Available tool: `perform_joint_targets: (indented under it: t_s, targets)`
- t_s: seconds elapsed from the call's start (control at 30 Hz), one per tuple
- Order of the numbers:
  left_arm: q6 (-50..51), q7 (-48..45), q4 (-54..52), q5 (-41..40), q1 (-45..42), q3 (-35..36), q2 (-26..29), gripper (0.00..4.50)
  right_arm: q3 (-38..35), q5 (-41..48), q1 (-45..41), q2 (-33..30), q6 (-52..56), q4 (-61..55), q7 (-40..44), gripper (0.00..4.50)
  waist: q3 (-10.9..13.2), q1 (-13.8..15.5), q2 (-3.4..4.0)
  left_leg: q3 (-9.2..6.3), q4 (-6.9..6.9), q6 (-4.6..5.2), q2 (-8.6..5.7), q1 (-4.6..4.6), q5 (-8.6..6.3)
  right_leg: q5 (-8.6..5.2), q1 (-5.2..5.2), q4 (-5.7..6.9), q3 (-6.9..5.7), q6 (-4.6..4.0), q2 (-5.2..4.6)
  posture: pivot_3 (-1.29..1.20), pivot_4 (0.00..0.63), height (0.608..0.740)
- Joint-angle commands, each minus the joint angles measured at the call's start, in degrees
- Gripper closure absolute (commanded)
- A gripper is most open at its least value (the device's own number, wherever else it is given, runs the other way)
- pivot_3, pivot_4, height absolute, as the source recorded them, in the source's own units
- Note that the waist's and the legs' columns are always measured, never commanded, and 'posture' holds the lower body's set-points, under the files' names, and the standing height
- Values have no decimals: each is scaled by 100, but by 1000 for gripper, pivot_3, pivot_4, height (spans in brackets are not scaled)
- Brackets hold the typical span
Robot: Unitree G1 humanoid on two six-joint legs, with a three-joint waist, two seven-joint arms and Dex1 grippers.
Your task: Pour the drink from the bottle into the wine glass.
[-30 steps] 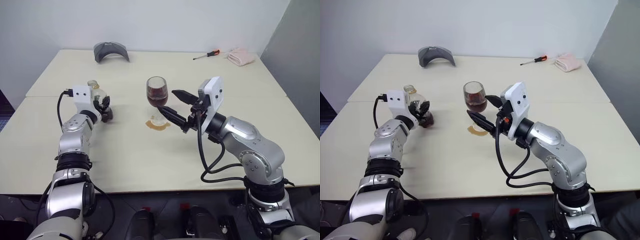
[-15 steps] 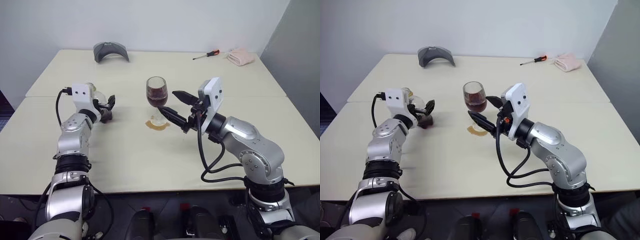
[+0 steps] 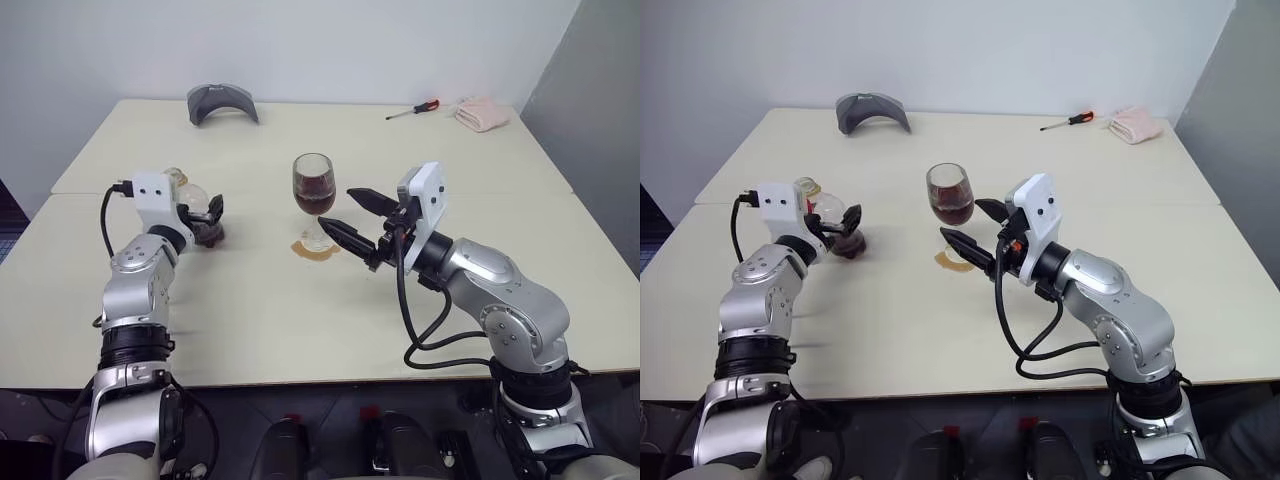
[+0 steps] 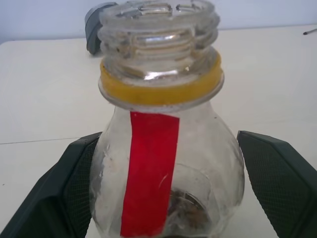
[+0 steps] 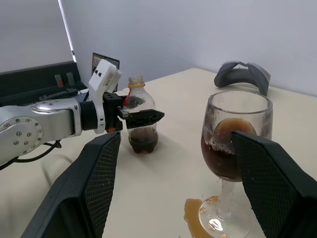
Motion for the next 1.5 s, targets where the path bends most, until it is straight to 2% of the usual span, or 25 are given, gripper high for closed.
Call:
perform_joint_targets:
  t_s: [0.03, 0.93, 1.5]
  targets:
    - [60, 73, -375, -80, 44, 194, 158, 47, -19, 33, -2, 0, -124, -274, 12, 722, 0, -1, 0, 0, -1, 0, 0, 0, 0, 0, 0, 0, 0, 0, 0, 0, 150, 740]
    - [944, 118, -1761, -306, 1157, 291, 265, 47, -20, 14, 143, -14, -63, -356, -100, 722, 0, 2, 0, 0, -8, 0, 2, 2, -1, -2, 0, -7, 2, 2, -4, 0, 150, 740]
    - [2103, 154, -4023, -802, 2660, 287, -8, 47, -408, 169, 930, -617, 60, -796, -36, 722, 1, 16, 2, 0, -18, 0, 4, 2, -2, -3, 3, -33, 5, 2, -6, 0, 150, 740]
